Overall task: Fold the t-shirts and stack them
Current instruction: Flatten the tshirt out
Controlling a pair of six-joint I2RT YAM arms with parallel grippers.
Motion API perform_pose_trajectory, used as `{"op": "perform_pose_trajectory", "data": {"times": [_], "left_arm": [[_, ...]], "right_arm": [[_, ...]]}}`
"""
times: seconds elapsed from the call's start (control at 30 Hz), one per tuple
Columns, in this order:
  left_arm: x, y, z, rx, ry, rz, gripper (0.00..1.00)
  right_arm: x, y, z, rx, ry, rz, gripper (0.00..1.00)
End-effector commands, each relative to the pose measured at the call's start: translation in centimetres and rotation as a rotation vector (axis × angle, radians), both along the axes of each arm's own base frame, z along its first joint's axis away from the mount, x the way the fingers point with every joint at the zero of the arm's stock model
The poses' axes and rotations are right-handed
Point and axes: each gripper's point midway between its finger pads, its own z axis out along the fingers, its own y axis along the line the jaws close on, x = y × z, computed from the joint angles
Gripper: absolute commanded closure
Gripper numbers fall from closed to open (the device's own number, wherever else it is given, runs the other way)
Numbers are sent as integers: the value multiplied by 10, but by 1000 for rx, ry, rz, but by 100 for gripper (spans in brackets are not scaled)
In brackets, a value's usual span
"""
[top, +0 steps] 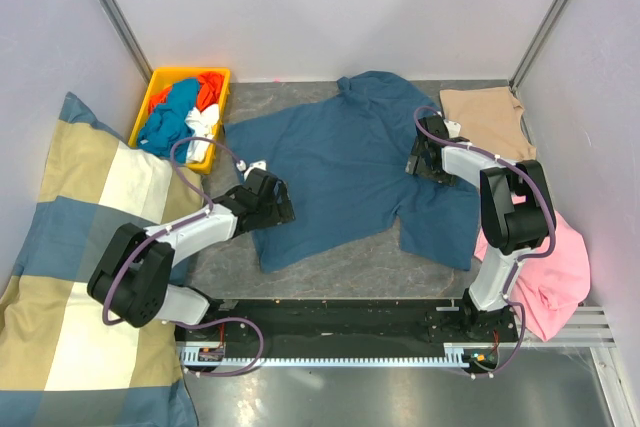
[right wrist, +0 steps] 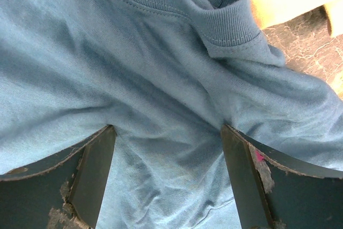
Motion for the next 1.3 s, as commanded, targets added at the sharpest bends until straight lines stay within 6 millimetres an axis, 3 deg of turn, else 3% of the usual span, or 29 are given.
{"op": "perform_pose_trajectory", "data": {"times": [0.0, 0.17, 0.3, 0.4, 0.6, 0.73, 0.8, 0.93, 1.0, 1.27], "left_arm": [[-21, 39, -3, 144, 48, 104, 7], [-39, 69, 13, 206, 24, 194, 8], [-50, 83, 19, 200, 17, 262, 10], [-49, 82, 38, 149, -33, 287, 12], [-24, 65, 89, 46, -180, 251, 12], [8, 28, 120, -67, -290, 121, 13], [19, 15, 125, -95, -309, 77, 14], [44, -13, 119, -124, -293, 1, 14], [54, -22, 101, -112, -254, -14, 14], [76, -49, 56, -96, -160, -56, 14]], "right_arm": [[-47, -14, -36, -59, 207, 19, 12], [-47, -15, -36, -60, 208, 18, 12], [-49, -15, -38, -59, 212, 20, 11], [-49, -15, -37, -60, 210, 22, 11], [-48, -14, -35, -56, 206, 21, 11], [-48, -13, -35, -50, 203, 20, 11], [-48, -12, -34, -42, 203, 23, 11], [-49, -4, -24, -7, 188, 41, 11], [-48, 1, -8, 9, 150, 52, 10], [-44, 43, 87, 97, -71, 176, 9]]}}
